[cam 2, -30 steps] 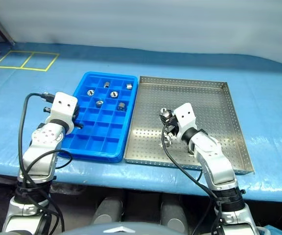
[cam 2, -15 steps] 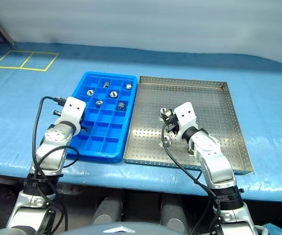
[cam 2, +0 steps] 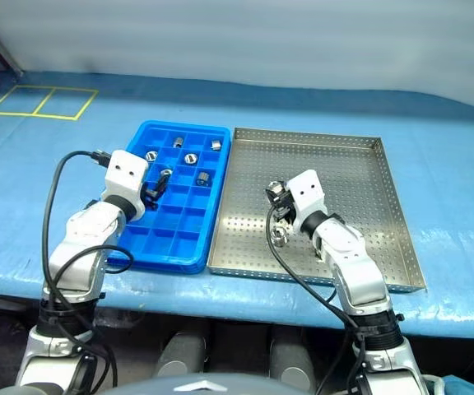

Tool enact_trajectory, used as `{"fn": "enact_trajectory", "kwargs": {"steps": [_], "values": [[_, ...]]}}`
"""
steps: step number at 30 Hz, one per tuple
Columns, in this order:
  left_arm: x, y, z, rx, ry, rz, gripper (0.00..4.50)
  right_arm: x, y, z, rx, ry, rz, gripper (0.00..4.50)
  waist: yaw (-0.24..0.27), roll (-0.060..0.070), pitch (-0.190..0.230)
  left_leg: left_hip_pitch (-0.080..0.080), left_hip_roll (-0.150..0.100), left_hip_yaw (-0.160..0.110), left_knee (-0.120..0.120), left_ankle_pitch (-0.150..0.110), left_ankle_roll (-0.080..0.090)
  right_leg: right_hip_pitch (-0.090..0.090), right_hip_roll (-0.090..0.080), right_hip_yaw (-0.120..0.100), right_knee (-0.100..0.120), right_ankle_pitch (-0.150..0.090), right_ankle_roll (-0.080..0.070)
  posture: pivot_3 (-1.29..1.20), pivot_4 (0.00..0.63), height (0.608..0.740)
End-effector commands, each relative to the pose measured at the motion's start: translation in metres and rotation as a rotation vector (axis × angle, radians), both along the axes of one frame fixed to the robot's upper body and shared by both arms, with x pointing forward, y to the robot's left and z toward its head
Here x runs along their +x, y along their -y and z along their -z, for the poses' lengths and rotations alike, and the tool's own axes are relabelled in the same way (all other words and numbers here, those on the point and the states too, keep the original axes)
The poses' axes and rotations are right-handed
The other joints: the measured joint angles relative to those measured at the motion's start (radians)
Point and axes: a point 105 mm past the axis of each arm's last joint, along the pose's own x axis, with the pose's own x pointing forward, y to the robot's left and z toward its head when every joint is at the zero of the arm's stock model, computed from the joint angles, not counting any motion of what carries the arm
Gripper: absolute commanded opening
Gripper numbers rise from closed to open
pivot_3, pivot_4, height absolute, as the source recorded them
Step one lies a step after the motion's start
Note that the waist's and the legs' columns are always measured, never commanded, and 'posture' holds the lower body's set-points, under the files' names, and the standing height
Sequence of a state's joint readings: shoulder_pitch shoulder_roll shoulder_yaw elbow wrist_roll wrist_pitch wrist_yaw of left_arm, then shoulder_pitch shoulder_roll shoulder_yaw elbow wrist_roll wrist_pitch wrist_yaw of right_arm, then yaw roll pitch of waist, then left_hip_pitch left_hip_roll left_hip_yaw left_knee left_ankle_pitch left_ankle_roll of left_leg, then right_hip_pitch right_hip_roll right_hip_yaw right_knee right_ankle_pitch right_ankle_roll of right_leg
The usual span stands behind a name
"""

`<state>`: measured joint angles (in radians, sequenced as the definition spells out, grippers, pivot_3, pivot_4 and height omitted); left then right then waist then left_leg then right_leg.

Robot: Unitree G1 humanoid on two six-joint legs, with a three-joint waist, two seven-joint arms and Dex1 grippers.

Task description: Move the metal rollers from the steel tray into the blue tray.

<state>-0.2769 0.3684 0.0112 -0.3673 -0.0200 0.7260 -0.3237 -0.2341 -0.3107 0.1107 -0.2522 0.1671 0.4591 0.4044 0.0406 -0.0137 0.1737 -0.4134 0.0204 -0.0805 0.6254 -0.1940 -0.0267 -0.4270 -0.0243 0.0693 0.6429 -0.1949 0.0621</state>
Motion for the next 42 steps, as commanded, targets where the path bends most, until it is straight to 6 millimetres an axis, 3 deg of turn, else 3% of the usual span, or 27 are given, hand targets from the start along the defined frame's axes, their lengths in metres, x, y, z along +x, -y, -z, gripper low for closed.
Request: {"fn": "enact_trajectory", "kwargs": {"steps": [1, 9, 18, 25, 32, 37, 40, 42], "values": [[-0.016, 0.013, -0.008, 0.015, 0.021, 0.146, 2.71, -0.004, -0.016, -0.018, 0.034, 0.058, -0.077, 1.15, 0.0, 0.0, 0.0, 0.0, 0.0, 0.0, 0.0, 0.0, 0.0, 0.0, 0.0, 0.0, 0.0, 0.0, 0.0, 0.25, 0.15, 0.74], [-0.032, 0.005, -0.008, 0.038, 0.021, 0.172, 2.71, -0.017, -0.051, -0.021, 0.081, 0.045, -0.235, 1.15, 0.004, 0.0, 0.0, 0.0, 0.0, 0.0, 0.0, 0.0, 0.0, 0.0, 0.0, 0.0, 0.0, 0.0, 0.0, 0.27, 0.15, 0.74], [-0.052, -0.028, -0.013, 0.09, 0.016, 0.085, 2.71, -0.014, -0.103, -0.036, 0.103, 0.047, -0.438, 1.15, 0.008, 0.0, 0.0, 0.001, 0.001, 0.0, -0.003, 0.0, 0.0, -0.001, 0.0, -0.001, 0.0, -0.001, -0.002, 0.33, 0.15, 0.74], [-0.058, -0.039, -0.009, 0.1, 0.001, 0.023, 2.71, -0.009, -0.128, -0.02, 0.087, -0.031, -0.518, 1.15, 0.042, 0.0, 0.0, 0.001, 0.001, 0.0, -0.004, 0.0, 0.0, -0.001, 0.0, -0.002, 0.0, -0.002, -0.003, 0.38, 0.15, 0.74], [-0.059, -0.034, -0.004, 0.094, -0.003, 0.021, 2.71, -0.002, -0.131, 0.01, 0.028, -0.145, -0.524, 1.15, 0.068, 0.0, 0.0, 0.001, 0.001, 0.0, -0.005, 0.0, -0.001, -0.002, 0.0, -0.002, 0.0, -0.002, -0.003, 0.4, 0.15, 0.74], [-0.056, -0.037, -0.007, 0.098, 0.008, 0.001, 2.75, 0.002, -0.128, 0.01, 0.014, -0.124, -0.496, 2.7, 0.073, 0.0, 0.0, 0.001, 0.001, 0.0, -0.005, 0.0, -0.001, -0.002, 0.0, -0.002, 0.0, -0.002, -0.003, 0.38, 0.15, 0.74], [-0.051, -0.032, -0.007, 0.088, 0.011, 0.017, 2.75, 0.004, -0.122, -0.014, 0.102, -0.03, -0.469, 3.64, 0.074, 0.0, 0.0, 0.001, 0.001, 0.0, -0.005, 0.0, -0.001, -0.002, 0.0, -0.002, 0.0, -0.002, -0.004, 0.36, 0.15, 0.74], [-0.045, -0.016, -0.009, 0.058, 0.023, 0.078, 2.75, 0.004, -0.109, -0.032, 0.134, 0.033, -0.434, 3.64, 0.077, 0.0, 0.0, 0.001, 0.001, 0.0, -0.005, 0.0, -0.001, -0.002, 0.0, -0.002, 0.0, -0.002, -0.004, 0.34, 0.15, 0.74]]}}
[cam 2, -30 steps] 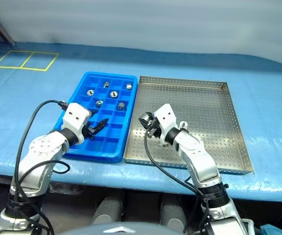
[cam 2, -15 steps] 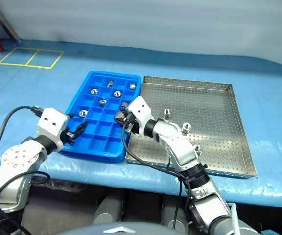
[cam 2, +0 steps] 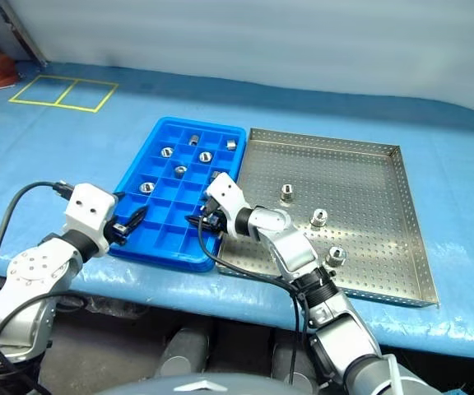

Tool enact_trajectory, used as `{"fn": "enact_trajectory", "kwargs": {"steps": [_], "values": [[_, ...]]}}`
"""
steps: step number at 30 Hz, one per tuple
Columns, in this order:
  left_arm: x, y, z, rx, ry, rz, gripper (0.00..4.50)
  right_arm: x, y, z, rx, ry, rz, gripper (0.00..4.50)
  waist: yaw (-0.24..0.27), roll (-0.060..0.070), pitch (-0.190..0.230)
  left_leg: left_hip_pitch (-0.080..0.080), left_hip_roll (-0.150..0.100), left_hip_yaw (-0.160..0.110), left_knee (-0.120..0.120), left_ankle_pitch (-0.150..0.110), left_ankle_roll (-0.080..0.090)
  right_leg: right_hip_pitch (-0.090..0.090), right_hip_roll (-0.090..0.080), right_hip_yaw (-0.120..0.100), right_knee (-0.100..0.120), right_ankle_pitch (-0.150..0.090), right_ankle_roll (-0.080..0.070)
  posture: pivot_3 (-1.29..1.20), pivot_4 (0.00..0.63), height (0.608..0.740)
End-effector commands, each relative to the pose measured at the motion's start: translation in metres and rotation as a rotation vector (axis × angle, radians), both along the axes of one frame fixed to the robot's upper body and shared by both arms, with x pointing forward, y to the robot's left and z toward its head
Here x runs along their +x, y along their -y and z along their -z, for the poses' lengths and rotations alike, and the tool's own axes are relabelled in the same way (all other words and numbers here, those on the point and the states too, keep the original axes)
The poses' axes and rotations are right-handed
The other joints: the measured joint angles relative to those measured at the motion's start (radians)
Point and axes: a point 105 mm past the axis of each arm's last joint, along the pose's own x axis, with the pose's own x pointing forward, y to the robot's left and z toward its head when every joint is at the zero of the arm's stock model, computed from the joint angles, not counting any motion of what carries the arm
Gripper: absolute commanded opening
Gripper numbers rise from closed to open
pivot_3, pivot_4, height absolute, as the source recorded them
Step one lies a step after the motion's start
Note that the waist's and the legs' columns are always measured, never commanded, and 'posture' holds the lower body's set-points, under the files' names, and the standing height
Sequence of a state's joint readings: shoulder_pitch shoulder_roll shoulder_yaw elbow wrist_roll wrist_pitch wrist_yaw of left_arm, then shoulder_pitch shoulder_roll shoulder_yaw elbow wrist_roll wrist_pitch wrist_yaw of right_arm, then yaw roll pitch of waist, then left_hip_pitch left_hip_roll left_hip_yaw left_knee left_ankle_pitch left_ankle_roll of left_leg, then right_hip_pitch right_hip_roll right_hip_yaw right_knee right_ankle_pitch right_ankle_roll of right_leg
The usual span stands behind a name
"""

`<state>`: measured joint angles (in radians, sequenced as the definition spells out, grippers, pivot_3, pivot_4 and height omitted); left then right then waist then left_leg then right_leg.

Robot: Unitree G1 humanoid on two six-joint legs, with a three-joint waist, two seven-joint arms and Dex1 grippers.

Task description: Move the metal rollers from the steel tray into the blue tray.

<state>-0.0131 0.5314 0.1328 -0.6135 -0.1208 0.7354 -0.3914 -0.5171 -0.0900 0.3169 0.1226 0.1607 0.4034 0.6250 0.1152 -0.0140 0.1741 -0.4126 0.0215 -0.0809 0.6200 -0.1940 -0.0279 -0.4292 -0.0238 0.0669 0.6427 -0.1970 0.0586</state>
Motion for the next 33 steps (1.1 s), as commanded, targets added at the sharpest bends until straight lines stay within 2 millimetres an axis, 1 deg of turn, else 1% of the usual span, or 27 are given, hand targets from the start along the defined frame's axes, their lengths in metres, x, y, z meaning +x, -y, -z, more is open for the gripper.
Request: {"fn": "enact_trajectory", "kwargs": {"steps": [1, 3, 4, 6, 7, 10, 12, 14, 16, 18, 20, 22, 25, 26, 28, 29, 33], "values": [[0.008, 0.024, -0.011, -0.035, 0.049, 0.086, 2.75, 0.0, 0.018, -0.047, 0.118, 0.146, 0.053, 3.64, 0.006, 0.0, 0.0, 0.0, 0.0, 0.0, 0.0, 0.0, 0.0, 0.0, 0.0, 0.0, 0.0, 0.0, 0.0, 0.34, 0.15, 0.74], [0.012, 0.04, -0.013, -0.056, 0.052, 0.156, 2.75, 0.0, 0.033, -0.06, 0.138, 0.183, 0.105, 3.64, 0.007, 0.0, 0.0, -0.001, 0.0, 0.0, 0.0, 0.0, -0.001, 0.0, 0.0, 0.0, -0.001, 0.0, 0.0, 0.32, 0.15, 0.74], [0.014, 0.053, -0.013, -0.069, 0.05, 0.213, 2.75, 0.001, 0.047, -0.065, 0.13, 0.21, 0.144, 3.64, 0.008, 0.0, 0.0, -0.001, 0.0, 0.0, 0.0, 0.0, -0.002, 0.0, 0.0, 0.0, -0.001, 0.0, 0.0, 0.31, 0.15, 0.74], [0.018, 0.077, -0.015, -0.093, 0.047, 0.32, 2.75, 0.001, 0.076, -0.068, 0.061, 0.256, 0.229, 3.64, 0.014, 0.0, 0.0, -0.001, -0.001, 0.0, 0.001, 0.0, -0.002, 0.0, -0.001, 0.0, -0.001, 0.0, 0.0, 0.28, 0.15, 0.74], [0.019, 0.083, -0.016, -0.099, 0.046, 0.345, 2.75, 0.0, 0.083, -0.068, 0.036, 0.265, 0.25, 3.64, 0.013, 0.0, 0.0, -0.001, -0.001, 0.0, 0.001, 0.0, -0.003, 0.001, -0.001, 0.0, -0.002, 0.0, 0.001, 0.27, 0.15, 0.74], [0.022, 0.115, -0.012, -0.137, 0.001, 0.495, 2.75, -0.003, 0.119, -0.052, -0.127, 0.269, 0.347, 3.64, 0.0, 0.0, 0.0, -0.001, -0.001, 0.001, 0.001, 0.0, -0.003, 0.0, -0.001, 0.0, -0.003, 0.0, 0.001, 0.22, 0.15, 0.74], [0.023, 0.134, -0.008, -0.142, -0.027, 0.577, 2.75, -0.011, 0.135, -0.046, -0.166, 0.254, 0.373, 3.64, -0.013, 0.0, 0.0, -0.002, -0.001, 0.001, 0.001, 0.0, -0.003, 0.0, -0.001, 0.0, -0.003, 0.0, 0.0, 0.2, 0.15, 0.74], [0.024, 0.149, -0.003, -0.134, -0.051, 0.646, 2.75, -0.019, 0.146, -0.04, -0.206, 0.234, 0.392, 3.64, -0.028, 0.0, 0.0, -0.002, -0.001, 0.001, 0.0, 0.0, -0.003, 0.0, -0.001, 0.0, -0.003, 0.0, 0.001, 0.17, 0.15, 0.74], [0.025, 0.163, 0.003, -0.135, -0.082, 0.7, 2.75, -0.026, 0.153, -0.03, -0.249, 0.209, 0.406, 3.64, -0.046, 0.0, 0.0, -0.002, -0.001, 0.001, 0.001, 0.0, -0.002, 0.0, -0.001, 0.001, -0.003, 0.0, 0.001, 0.15, 0.15, 0.74], [0.024, 0.173, 0.01, -0.119, -0.11, 0.748, 2.75, -0.033, 0.156, -0.023, -0.271, 0.183, 0.404, 3.64, -0.066, 0.0, 0.0, -0.002, -0.001, 0.002, 0.002, 0.0, -0.002, 0.0, -0.001, 0.001, -0.003, 0.0, 0.001, 0.13, 0.15, 0.74], [0.024, 0.18, 0.017, -0.098, -0.137, 0.768, 2.75, -0.039, 0.156, -0.018, -0.28, 0.162, 0.401, 3.64, -0.084, 0.0, 0.0, -0.002, -0.001, 0.001, 0.002, 0.0, -0.002, 0.001, -0.001, 0.001, -0.002, 0.0, 0.001, 0.11, 0.15, 0.74], [0.024, 0.186, 0.025, -0.084, -0.162, 0.785, 2.75, -0.043, 0.161, -0.015, -0.292, 0.151, 0.426, 3.64, -0.096, 0.0, 0.0, -0.001, -0.001, 0.001, 0.003, 0.0, -0.002, 0.001, -0.001, 0.001, -0.001, 0.0, 0.001, 0.1, 0.15, 0.74], [0.023, 0.194, 0.031, -0.075, -0.185, 0.821, 3.33, -0.045, 0.17, -0.015, -0.299, 0.148, 0.473, 3.67, -0.105, 0.0, 0.0, -0.002, -0.001, 0.001, 0.005, 0.0, -0.002, 0.001, -0.001, 0.001, 0.0, 0.0, 0.001, 0.09, 0.15, 0.74], [0.023, 0.195, 0.034, -0.064, -0.195, 0.819, 3.58, -0.045, 0.172, -0.015, -0.307, 0.15, 0.488, 3.67, -0.109, 0.0, 0.0, -0.002, -0.001, 0.001, 0.006, 0.0, -0.002, 0.001, -0.001, 0.001, 0.0, 0.0, 0.002, 0.08, 0.15, 0.74], [0.026, 0.196, 0.04, -0.04, -0.217, 0.794, 4.25, -0.046, 0.176, -0.015, -0.317, 0.149, 0.501, 3.67, -0.113, 0.0, 0.0, -0.002, -0.001, 0.001, 0.007, 0.0, -0.002, 0.001, -0.001, 0.002, 0.0, 0.001, 0.002, 0.07, 0.15, 0.74], [0.026, 0.198, 0.042, -0.038, -0.229, 0.791, 4.44, -0.047, 0.177, -0.016, -0.318, 0.152, 0.505, 3.67, -0.114, 0.0, 0.0, -0.002, -0.001, 0.001, 0.007, 0.0, -0.002, 0.001, -0.001, 0.002, 0.0, 0.001, 0.002, 0.07, 0.15, 0.74], [0.024, 0.206, 0.049, -0.032, -0.265, 0.813, 4.44, -0.049, 0.182, -0.017, -0.322, 0.152, 0.518, 3.67, -0.122, 0.0, 0.0, -0.002, -0.001, 0.001, 0.007, 0.0, -0.002, 0.002, -0.001, 0.002, 0.0, 0.001, 0.002, 0.06, 0.15, 0.74]]}}
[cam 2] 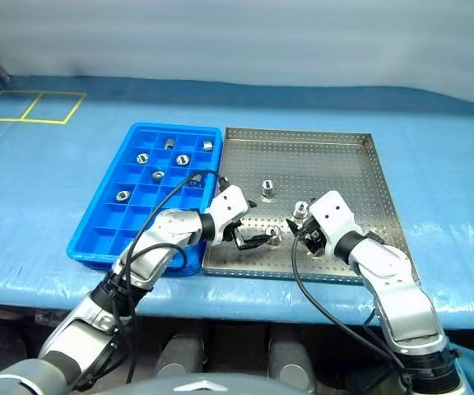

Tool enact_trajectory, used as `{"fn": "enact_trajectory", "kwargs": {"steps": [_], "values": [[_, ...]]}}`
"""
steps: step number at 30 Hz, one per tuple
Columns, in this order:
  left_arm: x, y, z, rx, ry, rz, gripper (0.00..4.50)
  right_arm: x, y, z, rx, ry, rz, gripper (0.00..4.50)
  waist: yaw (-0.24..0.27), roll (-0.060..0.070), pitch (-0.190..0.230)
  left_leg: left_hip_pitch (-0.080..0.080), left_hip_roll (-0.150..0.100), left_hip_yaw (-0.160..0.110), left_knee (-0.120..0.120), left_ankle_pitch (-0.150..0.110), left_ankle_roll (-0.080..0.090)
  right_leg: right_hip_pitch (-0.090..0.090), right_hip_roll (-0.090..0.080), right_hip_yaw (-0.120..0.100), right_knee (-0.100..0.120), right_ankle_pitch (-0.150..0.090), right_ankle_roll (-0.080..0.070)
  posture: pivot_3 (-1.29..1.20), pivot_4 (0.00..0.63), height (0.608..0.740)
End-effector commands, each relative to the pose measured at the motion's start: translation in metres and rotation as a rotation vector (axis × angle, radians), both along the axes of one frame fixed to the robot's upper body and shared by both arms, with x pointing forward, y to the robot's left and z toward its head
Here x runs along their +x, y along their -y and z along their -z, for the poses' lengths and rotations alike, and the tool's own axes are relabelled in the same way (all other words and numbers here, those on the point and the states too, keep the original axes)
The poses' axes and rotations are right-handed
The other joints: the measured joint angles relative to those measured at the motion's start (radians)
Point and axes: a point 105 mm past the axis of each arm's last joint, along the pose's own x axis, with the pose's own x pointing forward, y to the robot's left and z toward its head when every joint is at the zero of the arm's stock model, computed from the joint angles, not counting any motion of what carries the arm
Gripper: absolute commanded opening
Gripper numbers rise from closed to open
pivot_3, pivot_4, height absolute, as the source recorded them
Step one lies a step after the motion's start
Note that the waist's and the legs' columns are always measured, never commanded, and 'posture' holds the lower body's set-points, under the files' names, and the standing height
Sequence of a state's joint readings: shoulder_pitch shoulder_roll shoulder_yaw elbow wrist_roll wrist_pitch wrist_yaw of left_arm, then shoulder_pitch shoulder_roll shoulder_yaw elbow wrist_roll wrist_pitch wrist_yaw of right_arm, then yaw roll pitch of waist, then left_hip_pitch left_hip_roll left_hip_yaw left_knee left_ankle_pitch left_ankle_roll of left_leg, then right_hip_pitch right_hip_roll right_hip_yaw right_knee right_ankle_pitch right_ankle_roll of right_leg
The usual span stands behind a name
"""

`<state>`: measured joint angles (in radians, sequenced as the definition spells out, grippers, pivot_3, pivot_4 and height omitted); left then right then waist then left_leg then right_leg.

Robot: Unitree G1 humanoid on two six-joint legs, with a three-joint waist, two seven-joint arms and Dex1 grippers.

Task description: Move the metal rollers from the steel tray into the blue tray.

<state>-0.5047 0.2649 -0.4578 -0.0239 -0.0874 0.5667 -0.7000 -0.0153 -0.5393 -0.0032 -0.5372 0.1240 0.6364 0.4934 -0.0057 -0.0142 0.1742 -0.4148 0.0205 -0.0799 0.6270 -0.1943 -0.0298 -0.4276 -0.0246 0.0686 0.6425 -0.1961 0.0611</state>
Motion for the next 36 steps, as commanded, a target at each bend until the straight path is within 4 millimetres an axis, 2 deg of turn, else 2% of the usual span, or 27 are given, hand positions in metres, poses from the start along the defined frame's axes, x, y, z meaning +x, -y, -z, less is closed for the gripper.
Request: {"fn": "enact_trajectory", "kwargs": {"steps": [1, 6, 13, 17, 21, 25, 28, 31, 36], "values": [[-0.002, 0.013, -0.001, 0.01, 0.004, 0.043, 4.44, -0.001, 0.003, -0.014, -0.008, 0.055, 0.013, 3.67, -0.003, 0.0, 0.0, 0.0, 0.0, 0.0, 0.0, 0.0, 0.0, 0.0, 0.0, 0.0, 0.0, 0.0, 0.0, 0.06, 0.15, 0.74], [-0.01, 0.025, 0.011, 0.016, -0.043, 0.103, 4.44, -0.003, 0.001, -0.012, -0.008, 0.049, 0.008, 3.67, -0.008, 0.0, 0.0, 0.0, 0.0, 0.0, 0.0, 0.0, 0.0, 0.0, 0.0, 0.0, 0.0, 0.0, 0.0, 0.05, 0.15, 0.74], [0.0, 0.027, 0.026, 0.106, -0.032, 0.046, 4.44, -0.002, 0.003, -0.012, -0.006, 0.055, 0.025, 3.67, -0.009, 0.0, 0.0, 0.0, 0.0, 0.0, 0.001, 0.0, 0.0, 0.0, 0.0, 0.0, 0.0, 0.0, 0.001, 0.04, 0.15, 0.74], [0.005, 0.025, 0.025, 0.098, -0.021, 0.019, 3.58, -0.002, 0.003, -0.011, -0.006, 0.055, 0.028, 3.67, -0.009, 0.0, 0.0, 0.0, 0.0, 0.0, 0.001, 0.0, 0.0, 0.0, 0.0, 0.0, 0.0, 0.0, 0.001, 0.04, 0.15, 0.74], [0.001, 0.028, 0.021, 0.059, -0.034, 0.031, 2.26, -0.001, 0.0, -0.01, -0.004, 0.053, 0.023, 3.67, -0.009, 0.0, 0.0, 0.0, 0.0, 0.0, 0.001, 0.0, 0.0, 0.0, 0.0, 0.0, 0.0, 0.0, 0.001, 0.05, 0.15, 0.74], [-0.003, 0.028, 0.022, 0.052, -0.049, 0.05, 2.26, 0.001, -0.001, -0.01, -0.005, 0.056, 0.018, 3.67, -0.009, 0.0, 0.0, 0.0, 0.0, 0.0, 0.001, 0.0, 0.0, 0.0, 0.0, 0.001, 0.0, 0.0, 0.001, 0.06, 0.15, 0.74], [-0.001, 0.025, 0.022, 0.039, -0.049, 0.027, 1.78, 0.002, -0.002, -0.01, -0.004, 0.056, 0.015, 3.67, -0.008, 0.0, 0.0, 0.0, 0.0, 0.0, 0.001, 0.0, 0.0, 0.0, 0.0, 0.001, 0.0, 0.0, 0.001, 0.06, 0.15, 0.74], [-0.001, 0.024, 0.019, 0.029, -0.046, 0.03, 1.78, 0.003, -0.004, -0.009, 0.0, 0.051, 0.004, 3.67, -0.008, 0.0, 0.0, 0.0, 0.0, 0.0, 0.001, 0.0, 0.0, 0.0, 0.0, 0.001, 0.0, 0.0, 0.001, 0.06, 0.15, 0.74], [0.005, 0.017, -0.001, -0.044, -0.003, -0.011, 1.78, -0.002, -0.015, 0.002, 0.021, -0.008, -0.063, 3.67, -0.008, 0.0, 0.0, 0.0, 0.0, 0.0, 0.001, 0.0, 0.0, 0.0, 0.0, 0.001, 0.0, 0.0, 0.001, 0.07, 0.15, 0.74]]}}
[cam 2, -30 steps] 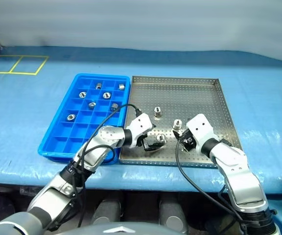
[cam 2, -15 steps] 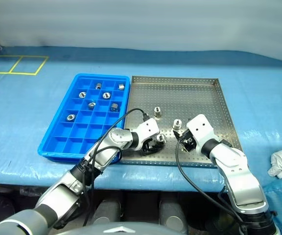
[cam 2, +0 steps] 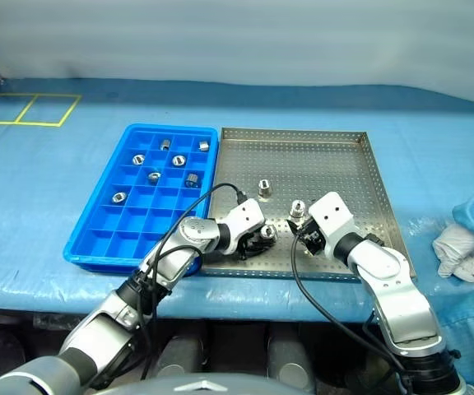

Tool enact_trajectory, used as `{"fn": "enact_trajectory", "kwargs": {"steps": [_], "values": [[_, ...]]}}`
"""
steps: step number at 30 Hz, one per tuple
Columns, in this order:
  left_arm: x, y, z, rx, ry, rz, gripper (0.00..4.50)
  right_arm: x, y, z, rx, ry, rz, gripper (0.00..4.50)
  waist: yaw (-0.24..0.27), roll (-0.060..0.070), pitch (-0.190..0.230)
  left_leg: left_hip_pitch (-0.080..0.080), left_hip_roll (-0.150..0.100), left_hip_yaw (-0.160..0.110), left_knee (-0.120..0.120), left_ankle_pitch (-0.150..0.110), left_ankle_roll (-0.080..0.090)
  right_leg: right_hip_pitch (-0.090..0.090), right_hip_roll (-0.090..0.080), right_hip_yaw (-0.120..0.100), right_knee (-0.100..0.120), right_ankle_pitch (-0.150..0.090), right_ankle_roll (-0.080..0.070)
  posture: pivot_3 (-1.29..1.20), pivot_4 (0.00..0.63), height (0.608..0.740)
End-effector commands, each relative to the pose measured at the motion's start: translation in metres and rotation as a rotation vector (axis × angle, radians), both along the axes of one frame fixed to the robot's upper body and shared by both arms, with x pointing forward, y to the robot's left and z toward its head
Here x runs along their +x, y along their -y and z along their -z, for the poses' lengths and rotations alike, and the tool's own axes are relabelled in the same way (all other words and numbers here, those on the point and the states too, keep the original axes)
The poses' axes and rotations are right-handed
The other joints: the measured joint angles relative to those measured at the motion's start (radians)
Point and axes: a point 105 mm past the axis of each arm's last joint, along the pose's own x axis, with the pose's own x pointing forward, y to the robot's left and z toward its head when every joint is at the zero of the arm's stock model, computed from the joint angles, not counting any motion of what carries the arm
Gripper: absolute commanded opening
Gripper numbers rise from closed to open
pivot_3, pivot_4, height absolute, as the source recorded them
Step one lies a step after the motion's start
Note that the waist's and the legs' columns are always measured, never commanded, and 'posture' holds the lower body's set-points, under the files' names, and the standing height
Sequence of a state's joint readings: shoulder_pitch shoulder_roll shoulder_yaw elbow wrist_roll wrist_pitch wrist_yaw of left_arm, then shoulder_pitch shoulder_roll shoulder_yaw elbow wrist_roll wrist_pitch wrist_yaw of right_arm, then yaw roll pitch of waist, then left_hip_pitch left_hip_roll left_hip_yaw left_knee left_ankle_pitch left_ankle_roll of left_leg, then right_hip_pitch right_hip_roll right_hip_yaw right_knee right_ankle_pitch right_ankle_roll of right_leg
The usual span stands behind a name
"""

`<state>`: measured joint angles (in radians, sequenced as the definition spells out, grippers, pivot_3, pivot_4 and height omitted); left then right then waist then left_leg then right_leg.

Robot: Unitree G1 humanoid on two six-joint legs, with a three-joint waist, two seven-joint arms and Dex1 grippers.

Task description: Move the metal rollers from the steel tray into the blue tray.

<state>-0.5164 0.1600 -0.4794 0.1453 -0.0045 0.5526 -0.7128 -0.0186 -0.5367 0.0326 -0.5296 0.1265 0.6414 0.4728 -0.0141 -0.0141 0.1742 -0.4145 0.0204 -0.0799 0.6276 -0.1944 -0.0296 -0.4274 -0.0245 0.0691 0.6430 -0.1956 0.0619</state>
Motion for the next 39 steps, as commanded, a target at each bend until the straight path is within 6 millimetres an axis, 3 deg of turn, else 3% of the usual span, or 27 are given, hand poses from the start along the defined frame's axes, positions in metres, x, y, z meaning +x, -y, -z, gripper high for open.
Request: {"fn": "enact_trajectory", "kwargs": {"steps": [1, 7, 9, 16, 26, 34, 39], "values": [[0.006, -0.001, -0.037, -0.107, 0.097, -0.019, 1.78, -0.003, -0.01, -0.002, 0.021, 0.0, -0.064, 3.67, 0.001, 0.0, 0.0, 0.0, 0.0, 0.0, 0.0, 0.0, 0.0, 0.0, 0.0, 0.0, 0.0, 0.0, 0.0, 0.07, 0.15, 0.74], [0.009, -0.027, -0.074, -0.17, 0.2, -0.095, 1.78, -0.007, -0.024, -0.004, 0.14, -0.023, -0.153, 3.67, 0.002, 0.0, 0.0, 0.0, 0.0, 0.0, 0.0, 0.0, 0.0, 0.0, 0.0, 0.0, 0.0, 0.0, 0.0, 0.1, 0.15, 0.74], [0.004, -0.046, -0.088, -0.158, 0.213, -0.123, 1.78, -0.008, -0.033, -0.009, 0.204, -0.024, -0.212, 3.67, 0.003, 0.0, 0.0, 0.0, 0.0, 0.0, 0.0, 0.0, 0.0, 0.0, 0.0, 0.0, 0.0, 0.0, 0.0, 0.13, 0.15, 0.74], [-0.014, -0.114, -0.104, 0.017, 0.254, -0.335, 1.78, -0.015, -0.063, -0.022, 0.349, -0.029, -0.4, 3.67, 0.009, 0.0, 0.0, 0.001, 0.001, -0.001, -0.001, 0.0, 0.0, 0.001, 0.0, 0.0, 0.001, 0.0, 0.0, 0.23, 0.15, 0.74], [-0.042, -0.21, -0.103, 0.214, 0.305, -0.852, 1.78, -0.002, -0.079, -0.01, 0.299, -0.076, -0.477, 3.67, 0.067, -0.003, 0.002, 0.001, 0.001, -0.002, -0.001, 0.0, 0.0, 0.001, 0.0, -0.002, 0.001, 0.0, -0.001, 0.38, 0.15, 0.74], [-0.065, -0.235, -0.081, 0.295, 0.238, -1.016, 1.78, 0.004, -0.082, -0.008, 0.282, -0.081, -0.492, 3.67, 0.132, -0.004, 0.003, 0.001, 0.001, -0.002, -0.001, 0.0, 0.0, 0.001, 0.0, -0.002, 0.0, 0.0, -0.001, 0.42, 0.15, 0.74], [-0.061, -0.242, -0.068, 0.304, 0.214, -1.084, 1.78, 0.004, -0.082, -0.007, 0.279, -0.08, -0.49, 3.67, 0.164, -0.004, 0.003, 0.001, 0.001, -0.002, -0.001, 0.0, 0.0, 0.0, 0.0, -0.002, 0.0, -0.001, -0.001, 0.43, 0.15, 0.74]]}}
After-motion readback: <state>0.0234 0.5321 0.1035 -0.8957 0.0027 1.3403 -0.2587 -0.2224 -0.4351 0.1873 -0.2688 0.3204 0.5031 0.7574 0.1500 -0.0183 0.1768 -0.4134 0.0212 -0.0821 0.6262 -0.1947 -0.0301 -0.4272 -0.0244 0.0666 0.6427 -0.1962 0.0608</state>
